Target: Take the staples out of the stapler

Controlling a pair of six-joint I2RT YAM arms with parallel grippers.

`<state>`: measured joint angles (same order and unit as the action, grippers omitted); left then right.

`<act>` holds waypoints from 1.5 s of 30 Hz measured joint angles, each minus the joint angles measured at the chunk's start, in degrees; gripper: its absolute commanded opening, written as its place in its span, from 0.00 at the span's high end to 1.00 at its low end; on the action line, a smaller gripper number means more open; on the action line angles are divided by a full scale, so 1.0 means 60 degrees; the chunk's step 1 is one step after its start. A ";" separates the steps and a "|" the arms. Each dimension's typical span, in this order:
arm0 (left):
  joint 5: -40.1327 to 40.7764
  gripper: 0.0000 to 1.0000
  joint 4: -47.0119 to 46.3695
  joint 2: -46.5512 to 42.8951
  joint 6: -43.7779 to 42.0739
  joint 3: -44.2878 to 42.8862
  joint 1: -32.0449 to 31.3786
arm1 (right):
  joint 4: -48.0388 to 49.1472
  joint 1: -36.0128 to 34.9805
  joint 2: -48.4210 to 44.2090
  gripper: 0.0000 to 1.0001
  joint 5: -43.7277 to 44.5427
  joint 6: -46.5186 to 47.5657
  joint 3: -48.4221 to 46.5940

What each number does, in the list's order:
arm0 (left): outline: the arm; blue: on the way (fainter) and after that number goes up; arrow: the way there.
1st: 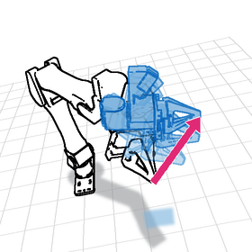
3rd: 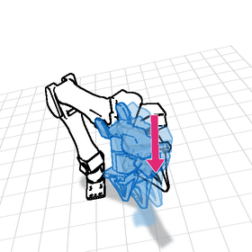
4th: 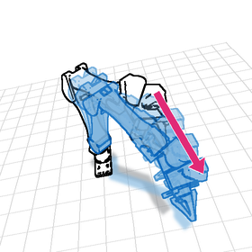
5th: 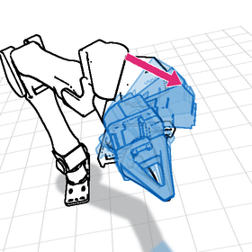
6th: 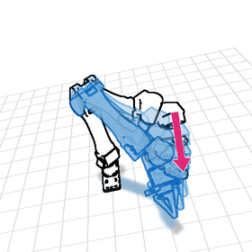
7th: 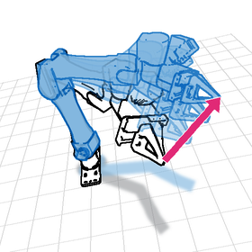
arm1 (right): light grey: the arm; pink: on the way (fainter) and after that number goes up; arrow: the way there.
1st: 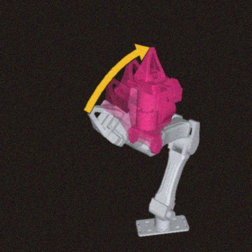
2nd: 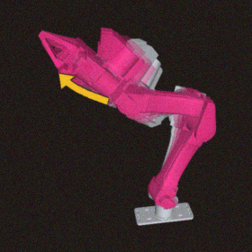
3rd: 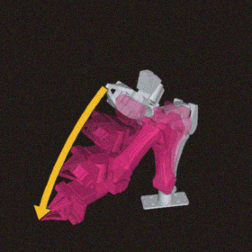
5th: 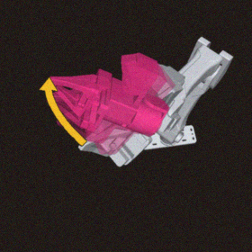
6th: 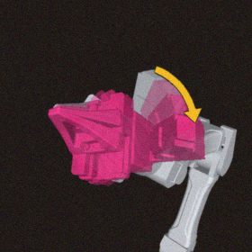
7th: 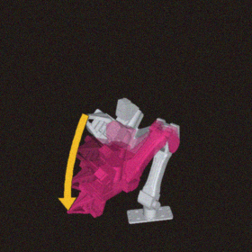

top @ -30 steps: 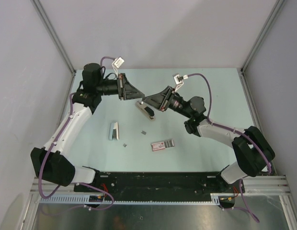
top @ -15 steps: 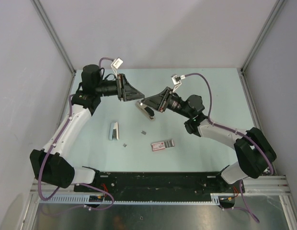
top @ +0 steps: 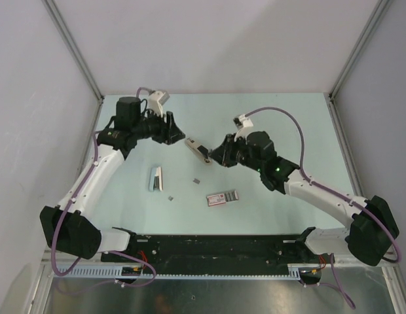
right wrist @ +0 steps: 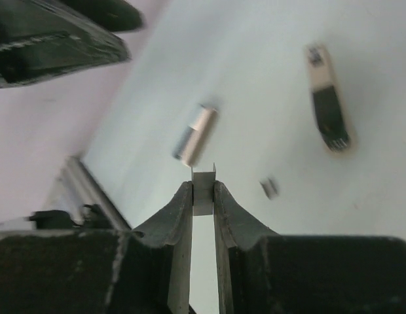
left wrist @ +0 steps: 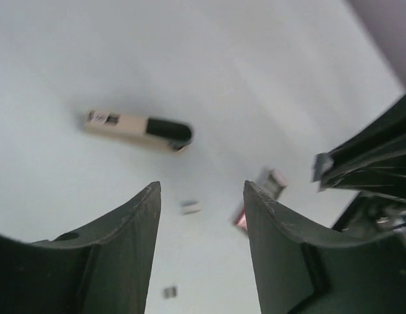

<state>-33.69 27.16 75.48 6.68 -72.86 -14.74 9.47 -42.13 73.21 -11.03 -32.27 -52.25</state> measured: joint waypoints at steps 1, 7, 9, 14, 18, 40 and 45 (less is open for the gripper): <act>0.0353 0.43 0.0120 -0.0044 -0.0288 0.0215 -0.0004 | -0.0601 -0.0204 -0.0011 1.00 0.0528 0.0160 -0.0033; 0.1687 0.43 0.0827 -0.0444 -0.1614 0.1206 -0.0047 | -0.3606 -0.1257 0.0302 1.00 0.3257 0.0423 -0.0047; 0.1960 0.44 0.1002 -0.0707 -0.1920 0.1373 -0.0102 | -0.4266 -0.1497 0.0557 1.00 0.3810 0.0415 -0.0047; 0.2379 0.44 0.1140 -0.1158 -0.2401 0.1566 -0.0382 | -0.5271 -0.1770 0.1206 1.00 0.4572 0.0386 -0.0047; 0.2681 0.44 0.1191 -0.1169 -0.2619 0.1792 -0.0820 | -0.5435 -0.1865 0.1490 1.00 0.4779 0.0382 -0.0047; 0.3096 0.46 0.1504 -0.1173 -0.2721 0.1953 -0.1523 | -0.4783 -0.3129 0.3191 1.00 0.5858 -0.0914 -0.0044; 0.3096 0.46 0.1504 -0.1173 -0.2725 0.1953 -0.1526 | -0.4736 -0.3147 0.3191 1.00 0.6062 -0.0954 -0.0015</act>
<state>-15.11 36.18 68.45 -9.67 -61.14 -23.90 -18.94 -61.01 92.36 25.34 -38.00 -52.34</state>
